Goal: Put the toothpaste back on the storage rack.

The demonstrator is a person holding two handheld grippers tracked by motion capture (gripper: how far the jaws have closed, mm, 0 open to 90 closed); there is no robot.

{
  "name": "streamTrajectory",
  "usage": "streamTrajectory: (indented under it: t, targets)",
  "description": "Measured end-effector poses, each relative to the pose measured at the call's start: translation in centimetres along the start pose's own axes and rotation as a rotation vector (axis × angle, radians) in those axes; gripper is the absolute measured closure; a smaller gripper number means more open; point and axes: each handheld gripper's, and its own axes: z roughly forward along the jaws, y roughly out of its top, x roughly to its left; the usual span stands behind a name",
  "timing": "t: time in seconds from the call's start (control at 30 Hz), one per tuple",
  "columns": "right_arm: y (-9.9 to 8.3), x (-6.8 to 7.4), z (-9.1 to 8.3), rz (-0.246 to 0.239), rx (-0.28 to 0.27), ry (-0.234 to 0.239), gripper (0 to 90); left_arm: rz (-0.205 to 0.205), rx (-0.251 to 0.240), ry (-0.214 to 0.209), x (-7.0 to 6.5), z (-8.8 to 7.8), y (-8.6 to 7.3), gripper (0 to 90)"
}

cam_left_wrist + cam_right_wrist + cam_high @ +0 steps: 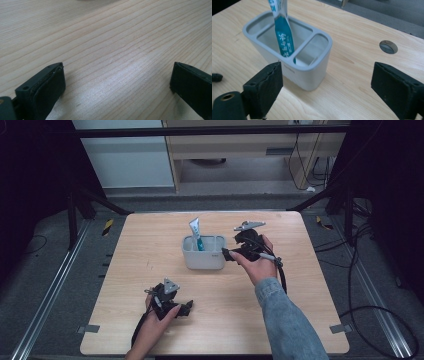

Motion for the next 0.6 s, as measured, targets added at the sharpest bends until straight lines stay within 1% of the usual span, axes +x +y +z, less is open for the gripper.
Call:
streamTrajectory:
  t: [0.1,0.2,0.27,0.3,0.33,0.37,0.5,0.6]
  targets:
    - [-0.9,-0.6,-0.2,-0.012,0.015,0.006,6.7,0.000,0.000,0.000,0.0,0.0,0.0,0.0]
    - [-1.6,-1.3,-0.2,-0.025,0.037,-0.016,6.9,0.001,0.000,0.000,0.0,0.0,0.0,0.0]
    - [-2.4,-2.0,-0.2,0.006,0.040,-0.013,8.2,-0.002,-0.001,-0.001,0.0,0.0,0.0,0.0]
    - [-2.7,-2.2,-0.1,0.018,0.046,-0.016,10.9,-0.002,-0.001,-0.001,0.0,0.0,0.0,0.0]
    - [-3.1,-2.5,-0.1,0.017,0.058,-0.021,13.5,-0.002,-0.001,0.000,0.0,0.0,0.0,0.0]
    - [-3.5,-2.7,0.0,0.010,0.063,-0.026,14.0,-0.002,-0.001,-0.001,0.0,0.0,0.0,0.0]
    - [-5.5,-3.3,0.6,-0.001,0.105,-0.033,12.1,-0.001,0.001,-0.001,0.0,0.0,0.0,0.0]
    - [-7.1,-3.8,1.0,-0.016,0.119,-0.047,11.7,-0.001,0.001,0.000,0.0,0.0,0.0,0.0]
